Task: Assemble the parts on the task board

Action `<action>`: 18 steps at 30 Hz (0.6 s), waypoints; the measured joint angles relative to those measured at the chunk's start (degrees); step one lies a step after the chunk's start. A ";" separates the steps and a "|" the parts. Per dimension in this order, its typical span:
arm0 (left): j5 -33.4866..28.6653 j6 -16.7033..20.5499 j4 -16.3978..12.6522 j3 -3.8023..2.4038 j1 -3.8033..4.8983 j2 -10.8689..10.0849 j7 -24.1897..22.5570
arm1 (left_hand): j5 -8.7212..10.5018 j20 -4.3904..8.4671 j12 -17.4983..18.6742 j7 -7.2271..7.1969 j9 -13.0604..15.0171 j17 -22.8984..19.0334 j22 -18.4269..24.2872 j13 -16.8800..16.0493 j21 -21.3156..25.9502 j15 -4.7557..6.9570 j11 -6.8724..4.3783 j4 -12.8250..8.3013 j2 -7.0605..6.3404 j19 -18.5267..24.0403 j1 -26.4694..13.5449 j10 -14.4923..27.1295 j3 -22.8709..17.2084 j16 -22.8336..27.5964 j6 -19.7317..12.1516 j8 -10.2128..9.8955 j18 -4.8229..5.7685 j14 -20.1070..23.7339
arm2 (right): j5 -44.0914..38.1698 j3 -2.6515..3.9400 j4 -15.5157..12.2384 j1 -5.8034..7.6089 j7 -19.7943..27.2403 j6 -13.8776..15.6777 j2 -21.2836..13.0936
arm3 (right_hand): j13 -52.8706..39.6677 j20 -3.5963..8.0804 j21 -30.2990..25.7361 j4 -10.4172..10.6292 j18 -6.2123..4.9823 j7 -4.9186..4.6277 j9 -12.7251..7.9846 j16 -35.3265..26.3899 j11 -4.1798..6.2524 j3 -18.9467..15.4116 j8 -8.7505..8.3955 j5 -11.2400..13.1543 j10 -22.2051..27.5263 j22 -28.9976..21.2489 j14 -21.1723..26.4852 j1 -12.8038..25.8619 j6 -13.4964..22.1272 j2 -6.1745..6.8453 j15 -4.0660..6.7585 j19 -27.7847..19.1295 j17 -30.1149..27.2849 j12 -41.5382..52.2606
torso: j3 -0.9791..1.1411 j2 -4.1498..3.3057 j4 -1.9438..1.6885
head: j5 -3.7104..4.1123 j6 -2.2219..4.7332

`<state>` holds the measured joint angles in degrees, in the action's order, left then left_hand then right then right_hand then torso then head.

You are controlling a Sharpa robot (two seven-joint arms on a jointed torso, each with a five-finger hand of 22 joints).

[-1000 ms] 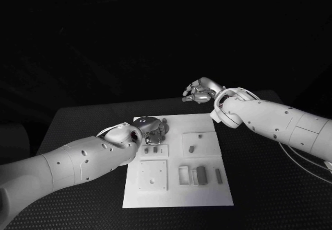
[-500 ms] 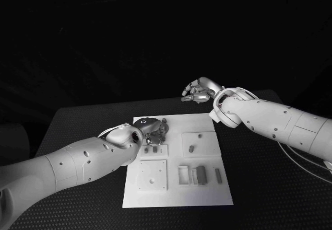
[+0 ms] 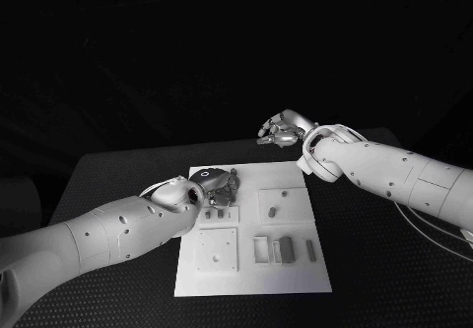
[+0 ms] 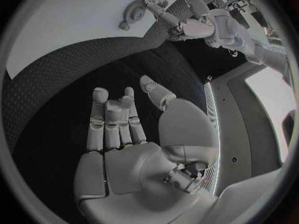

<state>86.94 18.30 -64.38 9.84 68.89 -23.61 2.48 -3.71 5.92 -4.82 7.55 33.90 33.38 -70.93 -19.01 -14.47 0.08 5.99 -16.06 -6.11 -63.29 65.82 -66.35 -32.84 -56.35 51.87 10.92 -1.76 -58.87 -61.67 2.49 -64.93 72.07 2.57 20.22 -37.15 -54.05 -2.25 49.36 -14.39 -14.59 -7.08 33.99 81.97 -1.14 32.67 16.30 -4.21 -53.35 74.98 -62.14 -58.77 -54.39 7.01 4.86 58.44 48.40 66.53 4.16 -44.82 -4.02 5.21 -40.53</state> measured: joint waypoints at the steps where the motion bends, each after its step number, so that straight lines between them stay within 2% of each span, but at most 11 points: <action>1: -0.02 -0.01 0.00 0.00 0.01 0.05 0.00 | 0.00 0.00 0.05 0.00 -0.05 0.00 -0.09 0.05 0.00 -0.09 0.00 0.00 0.00 0.00 0.00 0.00 0.00 -0.01 0.00 0.00 0.06 -0.09 | 0.00 0.00 0.00 0.00 0.00 0.00 0.01 | 0.03 0.00 0.00 0.00 0.00 -0.02 0.00 0.00 0.00 0.00 0.00 0.00 0.00 0.00 0.00 0.00 -0.02 0.00 0.00 0.00 0.00 0.00 | -0.01 -0.01 0.00 | 0.03 -0.01; 8: -0.09 -0.10 0.47 -0.07 0.10 0.71 0.13 | 0.00 0.00 0.66 0.01 -0.20 -0.01 -0.23 0.29 0.00 -0.09 0.01 0.00 0.10 0.00 -0.10 -0.01 0.00 -0.01 0.01 0.00 0.11 -0.09 | 0.00 0.00 0.00 0.00 0.00 0.00 0.09 | 0.04 0.00 0.00 0.00 0.01 -0.03 0.00 0.00 0.00 0.00 0.00 0.00 0.00 0.00 0.02 0.00 -0.04 0.00 -0.02 0.00 0.00 0.00 | -0.01 -0.01 -0.01 | 0.10 -0.05; 18: -0.36 -0.30 1.20 0.18 0.21 1.23 0.00 | 0.00 -0.19 0.65 0.83 -0.32 -0.01 -0.35 0.31 0.00 0.13 -0.09 0.00 0.81 -0.19 -0.36 -0.10 0.00 -0.01 0.83 0.34 0.00 -0.30 | 0.00 0.00 0.00 0.00 0.00 0.00 0.15 | 0.03 0.00 0.00 0.00 0.01 -0.01 0.01 0.00 0.00 0.00 0.00 0.00 0.00 0.00 0.03 0.00 -0.04 0.00 -0.03 0.00 0.00 -0.04 | -0.01 -0.04 0.02 | 0.18 -0.22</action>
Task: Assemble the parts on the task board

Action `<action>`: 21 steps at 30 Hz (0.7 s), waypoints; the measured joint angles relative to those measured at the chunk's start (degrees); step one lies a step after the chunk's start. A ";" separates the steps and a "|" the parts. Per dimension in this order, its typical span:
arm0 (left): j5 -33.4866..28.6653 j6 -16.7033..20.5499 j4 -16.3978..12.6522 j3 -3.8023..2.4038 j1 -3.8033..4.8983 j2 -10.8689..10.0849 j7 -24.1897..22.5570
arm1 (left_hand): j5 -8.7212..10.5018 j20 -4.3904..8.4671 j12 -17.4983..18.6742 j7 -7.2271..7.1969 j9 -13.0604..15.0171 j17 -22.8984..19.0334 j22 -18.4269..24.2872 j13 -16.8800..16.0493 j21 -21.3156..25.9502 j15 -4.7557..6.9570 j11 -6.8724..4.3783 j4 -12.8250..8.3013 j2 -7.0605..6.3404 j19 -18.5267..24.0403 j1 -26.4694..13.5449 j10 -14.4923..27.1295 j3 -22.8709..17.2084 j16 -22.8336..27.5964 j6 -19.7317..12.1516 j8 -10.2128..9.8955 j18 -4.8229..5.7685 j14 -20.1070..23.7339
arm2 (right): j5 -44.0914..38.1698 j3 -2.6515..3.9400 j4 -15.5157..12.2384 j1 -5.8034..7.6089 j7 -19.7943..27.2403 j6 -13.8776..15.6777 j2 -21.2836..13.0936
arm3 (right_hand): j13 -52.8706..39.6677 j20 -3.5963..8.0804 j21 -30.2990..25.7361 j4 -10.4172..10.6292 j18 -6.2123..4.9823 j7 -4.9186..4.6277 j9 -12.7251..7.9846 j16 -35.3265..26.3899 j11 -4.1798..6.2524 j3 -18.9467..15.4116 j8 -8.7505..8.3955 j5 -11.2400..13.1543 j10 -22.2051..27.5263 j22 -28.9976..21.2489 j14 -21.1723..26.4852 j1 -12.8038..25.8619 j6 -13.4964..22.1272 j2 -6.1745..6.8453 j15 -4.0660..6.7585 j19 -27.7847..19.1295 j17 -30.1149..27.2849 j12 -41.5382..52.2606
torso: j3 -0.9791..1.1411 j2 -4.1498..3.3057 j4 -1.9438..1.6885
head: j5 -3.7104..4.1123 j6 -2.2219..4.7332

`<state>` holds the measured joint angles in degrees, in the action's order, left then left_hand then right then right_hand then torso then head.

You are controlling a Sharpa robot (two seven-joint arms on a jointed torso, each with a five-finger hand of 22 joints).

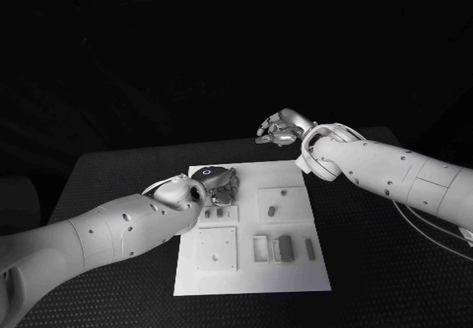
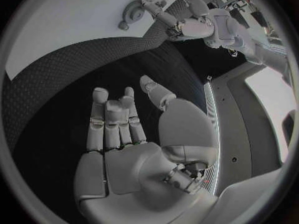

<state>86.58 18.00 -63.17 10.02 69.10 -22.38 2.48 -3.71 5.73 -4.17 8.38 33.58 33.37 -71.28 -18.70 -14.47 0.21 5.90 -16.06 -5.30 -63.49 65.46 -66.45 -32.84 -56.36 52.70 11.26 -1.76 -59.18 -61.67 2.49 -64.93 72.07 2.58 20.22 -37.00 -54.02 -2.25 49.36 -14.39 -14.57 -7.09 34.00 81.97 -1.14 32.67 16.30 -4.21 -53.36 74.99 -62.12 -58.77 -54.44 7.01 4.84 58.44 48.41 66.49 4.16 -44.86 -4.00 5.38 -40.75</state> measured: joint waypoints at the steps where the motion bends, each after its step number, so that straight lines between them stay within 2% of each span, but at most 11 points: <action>1: -0.03 -0.04 0.05 0.02 0.02 0.03 -0.02 | 0.00 0.00 -0.01 0.00 0.00 0.00 0.00 -0.02 0.00 0.00 -0.01 0.00 0.00 0.00 0.00 -0.01 0.00 0.00 0.00 0.00 -0.01 0.00 | 0.00 0.00 -0.01 0.00 0.00 0.00 0.00 | 0.00 0.00 0.00 0.00 0.00 0.03 0.00 0.00 0.00 0.00 0.00 0.00 0.00 0.00 0.00 0.00 -0.03 0.00 0.00 0.00 0.00 0.00 | 0.00 -0.01 0.00 | 0.03 0.00; 6: -0.14 -0.24 0.16 0.02 0.08 0.06 -0.06 | 0.00 0.31 0.02 0.18 -0.08 0.08 -0.42 0.06 0.01 0.41 -0.30 -0.23 0.60 -0.74 0.17 -1.55 -0.23 -0.02 1.71 1.02 -0.05 -0.82 | 0.00 0.00 -0.02 0.00 0.00 0.00 0.01 | 0.00 0.00 0.00 0.00 0.01 0.09 0.00 0.00 0.00 0.00 0.00 0.00 0.00 0.00 0.00 0.00 -0.04 0.00 0.00 0.00 0.00 0.00 | 0.00 -0.01 0.00 | 0.14 -0.07; 13: 0.11 -0.84 0.19 0.03 0.15 0.06 0.03 | 0.00 1.06 -0.66 -0.84 -0.12 0.32 -1.26 -0.67 -0.15 1.60 -1.54 -0.36 1.49 -2.27 1.26 -4.80 -1.57 -0.85 4.52 2.51 0.01 -2.84 | 0.00 0.00 -0.02 0.00 0.00 0.00 -0.04 | 0.00 0.00 0.00 0.00 0.02 0.10 0.00 0.00 0.00 0.00 0.00 0.00 0.00 0.00 0.01 0.00 -0.04 0.00 -0.01 0.00 0.01 0.00 | -0.01 0.05 -0.04 | 0.28 -0.25; 17: 0.59 -1.14 0.21 0.03 0.15 0.05 0.21 | 0.12 0.95 -0.61 -1.24 -0.02 0.41 -1.92 -0.89 -0.69 2.04 -2.11 -0.48 1.04 -2.79 3.08 -6.24 -3.35 -1.10 5.71 3.10 0.45 -3.92 | 0.00 0.00 -0.04 0.00 0.00 0.00 -0.04 | -0.01 0.00 0.00 0.00 0.03 0.11 0.00 0.00 0.00 0.00 0.00 0.00 0.00 0.00 0.05 0.00 -0.04 0.00 -0.05 0.00 0.01 0.00 | -0.01 0.06 -0.05 | 0.31 -0.28; 21: 1.42 -1.41 0.19 0.03 0.21 -0.03 0.28 | -0.22 1.93 -0.37 -1.23 0.04 0.41 -2.20 -1.04 -0.61 2.30 -2.20 -0.60 0.26 -4.22 5.66 -6.56 -5.26 -1.10 5.75 3.19 0.54 -4.43 | 0.00 0.00 -0.04 0.00 0.00 0.00 -0.04 | -0.01 0.00 0.00 0.00 0.03 0.12 0.00 0.00 0.00 0.00 0.00 0.00 0.00 0.00 0.05 0.00 -0.05 0.00 -0.05 0.00 0.01 -0.01 | -0.01 0.07 -0.03 | 0.31 -0.28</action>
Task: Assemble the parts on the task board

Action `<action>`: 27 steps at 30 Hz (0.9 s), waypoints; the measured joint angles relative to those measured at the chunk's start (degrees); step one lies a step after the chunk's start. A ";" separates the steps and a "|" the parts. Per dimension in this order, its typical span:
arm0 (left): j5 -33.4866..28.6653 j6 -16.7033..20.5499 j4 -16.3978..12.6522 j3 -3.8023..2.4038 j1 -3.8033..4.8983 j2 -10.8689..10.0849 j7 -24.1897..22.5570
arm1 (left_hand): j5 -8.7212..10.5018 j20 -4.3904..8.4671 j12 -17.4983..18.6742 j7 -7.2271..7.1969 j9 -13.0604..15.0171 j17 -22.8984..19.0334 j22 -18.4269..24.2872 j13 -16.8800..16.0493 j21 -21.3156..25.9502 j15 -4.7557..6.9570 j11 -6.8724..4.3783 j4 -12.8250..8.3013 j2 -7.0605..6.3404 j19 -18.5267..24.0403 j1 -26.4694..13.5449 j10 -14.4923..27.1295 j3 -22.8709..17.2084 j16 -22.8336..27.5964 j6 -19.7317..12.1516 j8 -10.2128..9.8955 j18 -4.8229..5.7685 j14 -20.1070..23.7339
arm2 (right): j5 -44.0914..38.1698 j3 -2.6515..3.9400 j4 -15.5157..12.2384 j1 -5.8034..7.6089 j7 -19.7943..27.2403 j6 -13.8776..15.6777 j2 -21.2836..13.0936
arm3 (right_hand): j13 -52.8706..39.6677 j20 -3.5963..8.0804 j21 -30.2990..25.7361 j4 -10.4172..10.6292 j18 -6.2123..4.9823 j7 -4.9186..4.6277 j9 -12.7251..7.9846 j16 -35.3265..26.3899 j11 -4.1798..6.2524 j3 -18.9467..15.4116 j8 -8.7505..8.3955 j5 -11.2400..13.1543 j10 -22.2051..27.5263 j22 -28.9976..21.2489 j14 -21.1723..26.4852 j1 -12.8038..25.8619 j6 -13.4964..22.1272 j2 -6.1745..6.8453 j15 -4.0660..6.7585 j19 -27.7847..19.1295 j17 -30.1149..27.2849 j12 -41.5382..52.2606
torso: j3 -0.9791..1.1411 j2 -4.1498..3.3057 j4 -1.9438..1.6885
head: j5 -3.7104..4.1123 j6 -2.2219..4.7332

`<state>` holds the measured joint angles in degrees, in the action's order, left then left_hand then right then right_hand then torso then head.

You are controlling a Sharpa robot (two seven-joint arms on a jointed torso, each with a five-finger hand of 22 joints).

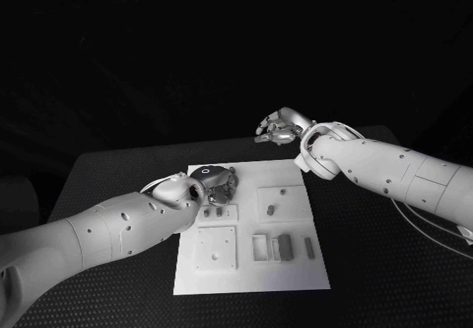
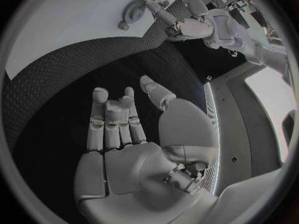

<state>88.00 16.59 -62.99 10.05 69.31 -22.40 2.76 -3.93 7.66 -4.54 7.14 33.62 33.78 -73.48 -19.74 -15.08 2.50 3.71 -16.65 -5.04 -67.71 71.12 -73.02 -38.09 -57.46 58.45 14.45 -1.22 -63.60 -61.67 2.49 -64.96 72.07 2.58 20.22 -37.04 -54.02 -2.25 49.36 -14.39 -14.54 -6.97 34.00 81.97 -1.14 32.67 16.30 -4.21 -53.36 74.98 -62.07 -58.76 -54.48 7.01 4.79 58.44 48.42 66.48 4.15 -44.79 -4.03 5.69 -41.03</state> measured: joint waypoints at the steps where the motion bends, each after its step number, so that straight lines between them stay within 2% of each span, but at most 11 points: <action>1: 0.14 -0.03 0.00 0.00 0.00 0.00 0.02 | -0.01 0.02 0.07 -0.09 0.00 0.00 -0.04 -0.04 0.05 -0.03 -0.02 -0.07 0.17 -0.21 0.32 -0.28 -0.08 0.00 0.09 0.01 0.01 -0.30 | 0.00 0.00 0.00 0.00 0.00 0.00 0.00 | 0.00 0.00 0.00 0.00 0.01 0.01 0.00 0.00 0.00 0.00 0.00 0.00 0.00 0.00 0.00 0.00 0.00 0.00 0.00 0.00 0.00 0.00 | 0.00 0.00 0.00 | 0.00 0.00; 11: 0.89 0.37 0.05 0.14 -0.07 -0.03 0.23 | 0.23 1.14 -0.24 -0.92 0.32 0.31 -0.17 -0.68 0.10 0.88 -1.06 -0.11 0.81 -1.94 1.14 -2.45 -0.18 -0.40 1.52 0.80 0.03 -2.23 | 0.00 0.00 0.00 0.00 0.02 0.00 -0.04 | 0.05 0.00 0.00 0.00 0.02 0.08 0.00 0.00 0.00 0.00 0.00 0.00 0.00 0.00 0.00 0.00 -0.07 0.00 0.00 0.00 -0.04 0.00 | -0.01 0.00 -0.02 | 0.04 0.03; 13: 0.86 0.77 -0.01 0.19 -0.13 -0.17 0.16 | 0.24 1.04 -0.25 -0.75 0.69 0.33 -0.16 -0.91 0.10 1.05 -1.11 -0.11 0.99 -2.24 0.95 -2.50 -0.18 -0.40 2.20 1.37 0.00 -2.41 | 0.00 0.00 0.00 0.00 0.02 0.00 -0.05 | 0.05 0.00 0.00 0.00 0.02 0.09 0.00 0.00 0.00 0.00 0.00 0.00 0.00 0.00 0.00 0.00 -0.08 0.00 0.00 0.00 -0.05 0.00 | -0.02 -0.01 -0.02 | -0.01 0.07; 20: -0.18 2.85 -0.45 0.38 -0.48 -0.89 -0.63 | 0.24 1.25 -0.44 -0.91 0.60 0.37 -0.32 -0.91 0.17 1.18 -1.25 -0.11 0.96 -2.85 0.93 -3.07 -0.18 -0.40 2.36 1.37 0.00 -2.95 | 0.00 0.00 -0.02 0.00 0.03 0.00 -0.07 | 0.05 0.00 0.00 0.00 0.08 -0.05 0.00 0.00 0.00 0.00 0.00 0.00 0.00 0.00 0.00 0.00 0.08 0.00 -0.01 0.00 -0.05 0.00 | -0.02 -0.01 0.00 | -0.12 0.23; 27: -2.12 3.83 -0.56 0.38 -0.53 -1.09 -1.31 | 0.24 1.24 -0.33 -0.62 0.46 0.32 -0.36 -1.10 0.85 1.18 -1.23 -0.11 0.23 -2.85 0.20 -3.06 -0.18 -0.40 2.06 1.22 -0.07 -2.96 | 0.00 0.00 -0.05 0.00 0.03 0.00 -0.17 | 0.05 0.00 0.00 -0.03 0.29 0.03 0.00 0.00 0.00 -0.03 0.00 0.00 0.00 0.00 0.01 0.00 0.16 0.00 -0.01 0.00 -0.05 0.00 | -0.03 -0.01 -0.02 | -0.09 0.35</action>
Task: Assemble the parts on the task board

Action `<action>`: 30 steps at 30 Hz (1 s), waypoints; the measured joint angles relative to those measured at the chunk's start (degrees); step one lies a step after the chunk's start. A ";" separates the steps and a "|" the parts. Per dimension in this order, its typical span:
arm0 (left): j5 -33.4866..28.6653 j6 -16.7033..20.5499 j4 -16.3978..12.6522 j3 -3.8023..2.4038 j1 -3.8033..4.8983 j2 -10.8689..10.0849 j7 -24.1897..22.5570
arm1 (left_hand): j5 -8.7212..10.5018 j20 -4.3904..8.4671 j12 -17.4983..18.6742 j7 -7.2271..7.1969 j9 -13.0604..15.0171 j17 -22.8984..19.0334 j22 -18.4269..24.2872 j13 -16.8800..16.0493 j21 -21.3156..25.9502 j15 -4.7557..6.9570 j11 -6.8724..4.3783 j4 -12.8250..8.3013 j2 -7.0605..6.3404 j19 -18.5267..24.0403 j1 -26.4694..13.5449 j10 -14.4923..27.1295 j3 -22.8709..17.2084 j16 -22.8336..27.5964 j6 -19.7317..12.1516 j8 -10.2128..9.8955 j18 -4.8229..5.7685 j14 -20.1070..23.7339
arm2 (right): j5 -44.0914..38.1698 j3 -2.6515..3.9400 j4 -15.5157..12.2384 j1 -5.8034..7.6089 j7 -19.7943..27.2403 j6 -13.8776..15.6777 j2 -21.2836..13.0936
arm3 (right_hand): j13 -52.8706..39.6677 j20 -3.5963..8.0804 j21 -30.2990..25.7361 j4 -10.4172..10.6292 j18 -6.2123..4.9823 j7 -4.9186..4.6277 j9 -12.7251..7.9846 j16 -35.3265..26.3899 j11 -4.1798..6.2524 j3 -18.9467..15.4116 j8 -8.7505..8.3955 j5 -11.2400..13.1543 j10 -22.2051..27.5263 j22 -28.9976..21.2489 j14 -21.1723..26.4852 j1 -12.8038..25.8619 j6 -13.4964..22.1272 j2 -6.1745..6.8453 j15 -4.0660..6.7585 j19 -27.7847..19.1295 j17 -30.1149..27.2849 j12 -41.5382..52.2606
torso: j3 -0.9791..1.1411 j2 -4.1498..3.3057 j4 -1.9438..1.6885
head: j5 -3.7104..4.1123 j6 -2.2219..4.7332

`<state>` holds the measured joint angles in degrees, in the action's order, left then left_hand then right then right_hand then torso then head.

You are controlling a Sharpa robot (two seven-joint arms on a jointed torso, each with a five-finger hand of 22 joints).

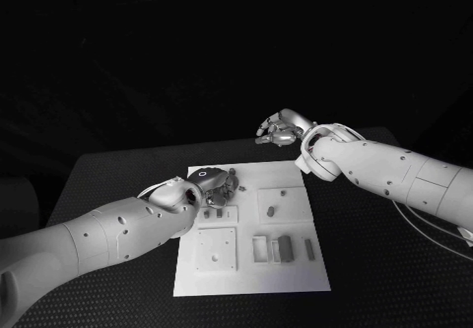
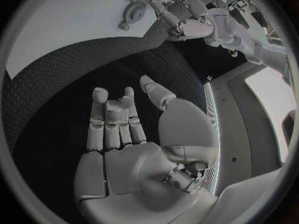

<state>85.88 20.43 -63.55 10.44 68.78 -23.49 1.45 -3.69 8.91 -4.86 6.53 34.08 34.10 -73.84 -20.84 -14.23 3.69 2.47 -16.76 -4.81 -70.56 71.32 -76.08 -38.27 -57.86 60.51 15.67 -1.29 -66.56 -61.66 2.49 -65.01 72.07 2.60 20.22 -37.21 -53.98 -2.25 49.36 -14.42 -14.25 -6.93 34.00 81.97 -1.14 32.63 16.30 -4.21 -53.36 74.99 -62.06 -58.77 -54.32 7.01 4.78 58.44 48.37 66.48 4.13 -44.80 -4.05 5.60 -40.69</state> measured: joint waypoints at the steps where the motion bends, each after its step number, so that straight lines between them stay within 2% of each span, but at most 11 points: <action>1: -0.07 0.00 0.00 0.00 0.00 -0.01 -0.01 | 0.00 0.00 0.09 0.03 -0.03 -0.01 0.00 -0.16 0.06 0.00 0.01 0.00 -0.07 0.00 -0.07 0.01 0.00 0.02 -0.07 -0.10 0.00 0.00 | 0.00 0.00 0.00 0.00 0.00 0.00 0.00 | 0.00 0.00 0.00 -0.06 0.00 0.00 0.00 0.00 0.00 -0.06 0.00 0.00 0.00 0.00 0.00 0.00 0.00 0.00 0.00 0.00 0.00 0.00 | 0.00 0.00 0.00 | 0.00 0.00; 5: -0.92 0.00 -0.03 0.00 0.00 -0.19 -0.09 | -0.02 0.00 1.02 0.54 -0.37 -0.16 -0.13 -0.36 0.26 -0.41 0.96 0.38 -0.56 0.00 -0.72 1.25 0.38 0.63 -1.61 -0.97 -0.03 0.03 | 0.00 0.00 -0.01 0.00 0.00 0.00 -0.06 | 0.00 0.00 0.00 -0.12 0.00 0.00 0.00 0.00 0.00 -0.12 0.00 0.00 0.00 0.00 0.00 0.00 0.00 0.00 0.00 0.00 0.00 0.00 | 0.01 0.02 0.00 | 0.03 0.08; 14: -2.29 0.07 -0.03 0.01 -0.01 -0.32 -0.19 | -0.02 -0.01 0.92 1.07 -0.51 0.35 -0.54 0.13 0.35 -0.43 0.95 0.33 -0.76 0.01 -1.23 2.37 0.95 0.40 -2.33 -1.28 -0.02 0.04 | 0.00 0.00 -0.03 0.00 0.00 0.00 -0.10 | 0.05 0.00 0.00 -0.12 0.01 -0.13 0.00 0.00 0.00 -0.12 0.00 0.00 0.00 0.00 0.00 0.00 -0.19 0.00 0.00 0.00 0.01 0.00 | 0.01 0.03 -0.01 | 0.12 0.23; 18: -3.03 0.34 -0.12 0.01 -0.01 -0.47 -0.38 | -0.02 -0.02 0.92 1.15 -0.55 0.57 -0.75 0.18 0.47 -0.75 1.22 0.42 -1.41 0.01 -1.88 2.72 1.36 0.16 -2.82 -1.33 0.00 0.36 | 0.00 0.00 -0.02 0.00 0.00 0.00 -0.10 | 0.05 0.00 0.00 -0.12 0.01 -0.13 0.00 0.00 0.00 -0.12 0.00 0.00 0.00 0.00 0.00 0.00 -0.20 0.00 0.00 0.00 0.01 0.00 | 0.00 0.02 -0.01 | 0.12 0.33; 23: -3.89 0.53 -0.58 -0.01 -0.01 -0.65 -0.83 | -0.02 -0.23 0.92 1.64 -0.75 1.01 -1.12 0.24 0.70 -1.06 1.28 0.34 -2.43 -0.18 -3.52 3.25 3.82 0.00 -3.97 -1.88 0.04 0.66 | 0.00 0.00 -0.01 0.00 0.00 -0.01 -0.10 | 0.04 0.00 0.00 -0.12 0.02 -0.12 0.00 0.00 0.00 -0.12 0.00 0.00 0.00 0.00 0.00 0.00 -0.20 0.00 0.00 0.00 0.01 0.00 | -0.01 0.02 -0.01 | 0.14 0.27; 30: -4.57 0.44 -1.14 -0.04 0.04 -0.78 -1.46 | -0.02 -0.45 0.92 2.08 -0.76 1.25 -1.23 0.24 1.11 -1.35 1.52 0.15 -2.89 0.03 -4.54 3.84 6.31 0.00 -4.81 -2.08 0.08 0.95 | 0.00 0.00 -0.02 0.00 0.00 -0.04 -0.10 | 0.04 0.00 0.00 -0.12 0.02 -0.10 0.00 0.00 0.00 -0.12 0.00 0.00 0.00 0.00 0.00 0.00 -0.19 0.00 0.00 0.00 -0.04 0.00 | -0.02 0.02 -0.01 | 0.16 0.23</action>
<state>81.31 20.86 -64.69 10.40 68.82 -24.27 -0.01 -3.71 8.46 -3.94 8.61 33.32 35.35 -75.07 -20.60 -13.12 2.34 3.99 -16.61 -7.70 -70.53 66.78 -72.24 -31.96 -57.86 55.70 13.59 -1.21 -65.61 -61.66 2.49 -65.03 72.07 2.60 20.18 -37.31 -53.94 -2.25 49.36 -14.54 -14.23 -7.03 34.00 81.97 -1.14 32.51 16.30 -4.21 -53.36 74.98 -62.06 -58.77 -54.51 7.01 4.77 58.44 48.33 66.48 4.11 -44.78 -4.06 5.76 -40.46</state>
